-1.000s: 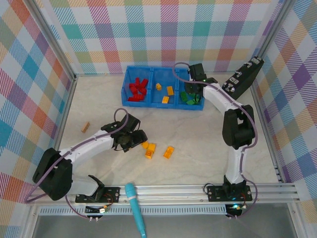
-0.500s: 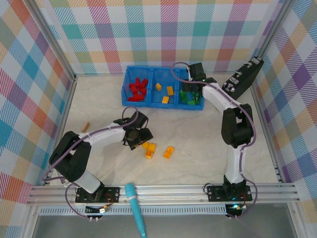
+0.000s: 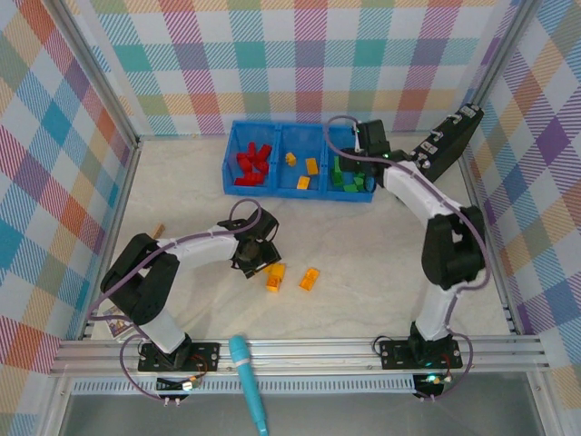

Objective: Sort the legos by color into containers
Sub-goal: Pick up the lego from the center of the table, then place the lego in the container.

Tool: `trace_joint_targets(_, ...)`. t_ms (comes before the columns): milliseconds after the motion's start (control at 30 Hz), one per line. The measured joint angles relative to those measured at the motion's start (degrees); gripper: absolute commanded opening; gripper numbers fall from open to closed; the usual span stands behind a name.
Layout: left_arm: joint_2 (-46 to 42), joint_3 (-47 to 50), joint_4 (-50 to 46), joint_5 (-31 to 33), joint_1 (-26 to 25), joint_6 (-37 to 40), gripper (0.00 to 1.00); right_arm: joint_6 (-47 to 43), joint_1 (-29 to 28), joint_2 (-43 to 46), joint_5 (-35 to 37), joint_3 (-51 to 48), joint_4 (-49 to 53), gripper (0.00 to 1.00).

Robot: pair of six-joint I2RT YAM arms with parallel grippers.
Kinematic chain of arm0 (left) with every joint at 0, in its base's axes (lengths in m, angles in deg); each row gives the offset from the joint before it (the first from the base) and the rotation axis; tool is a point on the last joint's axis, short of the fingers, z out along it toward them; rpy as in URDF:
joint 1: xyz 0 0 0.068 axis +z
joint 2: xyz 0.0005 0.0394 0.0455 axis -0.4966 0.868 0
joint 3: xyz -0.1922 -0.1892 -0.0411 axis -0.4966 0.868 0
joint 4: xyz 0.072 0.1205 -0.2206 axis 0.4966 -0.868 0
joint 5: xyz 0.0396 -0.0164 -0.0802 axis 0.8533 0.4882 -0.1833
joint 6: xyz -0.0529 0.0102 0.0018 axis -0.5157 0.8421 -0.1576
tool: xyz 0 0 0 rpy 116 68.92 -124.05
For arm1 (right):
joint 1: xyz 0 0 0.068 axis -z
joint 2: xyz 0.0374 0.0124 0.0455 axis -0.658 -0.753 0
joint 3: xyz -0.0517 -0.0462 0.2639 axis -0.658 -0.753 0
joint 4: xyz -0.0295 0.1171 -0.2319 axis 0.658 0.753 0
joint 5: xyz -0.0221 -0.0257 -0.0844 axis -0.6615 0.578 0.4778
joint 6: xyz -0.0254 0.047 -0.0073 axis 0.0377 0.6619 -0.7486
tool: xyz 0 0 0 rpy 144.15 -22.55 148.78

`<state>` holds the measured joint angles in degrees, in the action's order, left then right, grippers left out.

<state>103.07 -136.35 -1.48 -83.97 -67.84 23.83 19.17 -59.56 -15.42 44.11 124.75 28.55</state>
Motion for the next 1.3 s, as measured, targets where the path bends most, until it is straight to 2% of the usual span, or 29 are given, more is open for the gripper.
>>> trace_joint_targets(233,0.39,-0.42,-2.14,0.68,-0.02,0.39,0.29,7.93,-1.2,15.34,-3.04,-17.62,-1.2,0.64)
trace_joint_targets(367,1.57,-2.4,-4.44,0.66,-0.02,2.82,0.2,12.46,-6.05,18.78,-6.4,-27.06,-1.01,0.71)
trace_joint_targets(533,5.14,-11.08,-9.86,1.68,-0.02,9.14,0.17,17.97,-15.58,18.49,-10.75,-34.86,0.61,0.77)
trace_joint_targets(767,5.88,-28.87,-12.92,10.01,0.35,20.79,0.16,27.15,-24.17,18.38,-11.63,-37.55,0.37,0.84)
trace_joint_targets(1100,6.64,-33.88,-12.72,15.15,1.86,30.32,0.16,33.4,-26.05,23.93,-7.58,-37.53,2.25,0.85)
trace_joint_targets(1300,14.73,-41.18,-7.72,15.96,2.38,32.83,0.16,36.04,-28.85,24.39,-5.53,-37.51,3.72,0.84)
